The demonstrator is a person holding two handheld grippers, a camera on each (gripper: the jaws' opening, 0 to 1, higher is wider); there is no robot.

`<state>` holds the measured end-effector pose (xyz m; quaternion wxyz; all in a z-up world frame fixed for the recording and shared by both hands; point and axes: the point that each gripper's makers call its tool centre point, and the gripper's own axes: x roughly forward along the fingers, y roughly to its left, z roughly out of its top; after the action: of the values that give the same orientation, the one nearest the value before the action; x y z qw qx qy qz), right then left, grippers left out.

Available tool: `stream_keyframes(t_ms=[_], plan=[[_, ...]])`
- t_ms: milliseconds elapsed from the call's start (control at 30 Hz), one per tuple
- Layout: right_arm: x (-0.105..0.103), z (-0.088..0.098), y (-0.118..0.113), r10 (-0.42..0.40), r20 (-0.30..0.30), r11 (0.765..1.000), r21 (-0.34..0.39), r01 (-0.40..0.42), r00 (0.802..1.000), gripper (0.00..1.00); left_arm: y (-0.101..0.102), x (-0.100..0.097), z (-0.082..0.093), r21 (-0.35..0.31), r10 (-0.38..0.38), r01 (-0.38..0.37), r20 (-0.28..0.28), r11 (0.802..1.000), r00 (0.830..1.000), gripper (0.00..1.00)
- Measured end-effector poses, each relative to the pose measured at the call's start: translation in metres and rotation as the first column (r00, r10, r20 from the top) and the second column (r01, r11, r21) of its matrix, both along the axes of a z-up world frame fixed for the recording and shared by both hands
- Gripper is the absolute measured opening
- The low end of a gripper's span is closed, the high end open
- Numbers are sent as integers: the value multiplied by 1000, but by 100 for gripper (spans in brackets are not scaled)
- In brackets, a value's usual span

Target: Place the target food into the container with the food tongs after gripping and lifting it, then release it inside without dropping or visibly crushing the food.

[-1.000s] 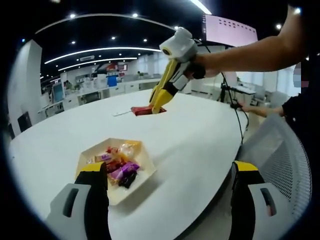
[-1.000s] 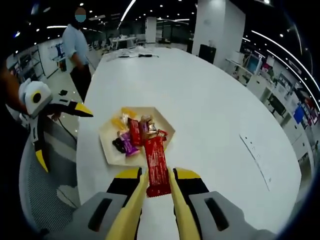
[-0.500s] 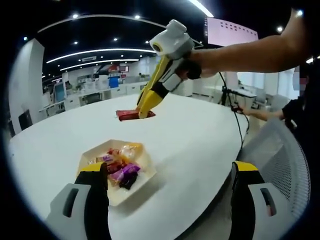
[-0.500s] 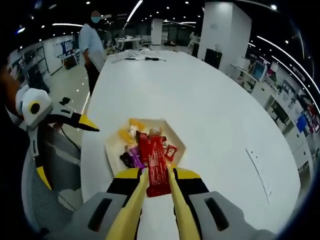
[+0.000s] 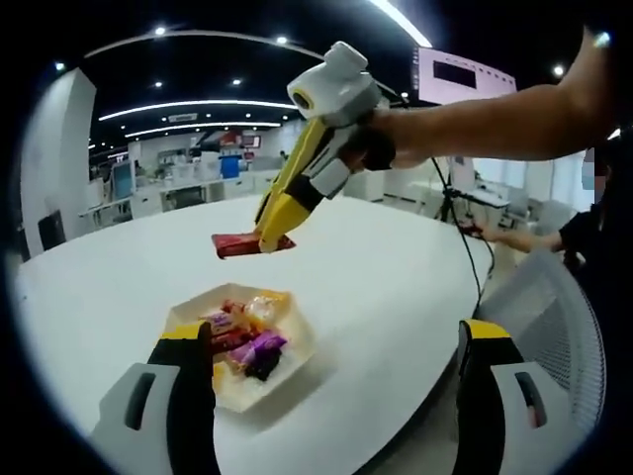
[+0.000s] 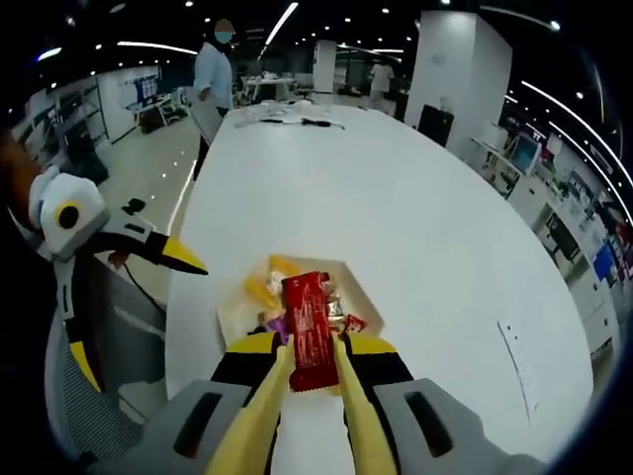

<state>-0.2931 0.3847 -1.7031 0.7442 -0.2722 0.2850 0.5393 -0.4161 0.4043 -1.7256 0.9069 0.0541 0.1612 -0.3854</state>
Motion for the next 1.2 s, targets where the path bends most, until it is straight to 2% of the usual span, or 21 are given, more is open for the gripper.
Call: stream_keyframes(t_ms=[233, 667, 700, 767, 1200], plan=[[1, 4, 13, 20, 3, 1000, 5, -20, 1000, 23, 15, -1, 9, -23, 16, -16, -4, 1000, 1000, 99], [-5, 8, 39, 72, 14, 997, 22, -72, 997, 26, 19, -3, 12, -48, 53, -53, 2, 997, 999, 99], [0, 10, 40, 65, 49, 998, 25, -66, 997, 27, 19, -2, 12, -50, 54, -54, 1, 997, 999, 99], [-4, 11, 41, 73, 31, 997, 33, -74, 997, 27, 20, -2, 12, -52, 58, -58, 1, 997, 998, 99], [-5, 27, 33, 66, 61, 996, 61, -70, 996, 27, 8, 4, 28, -109, 57, -56, 4, 992, 998, 99]])
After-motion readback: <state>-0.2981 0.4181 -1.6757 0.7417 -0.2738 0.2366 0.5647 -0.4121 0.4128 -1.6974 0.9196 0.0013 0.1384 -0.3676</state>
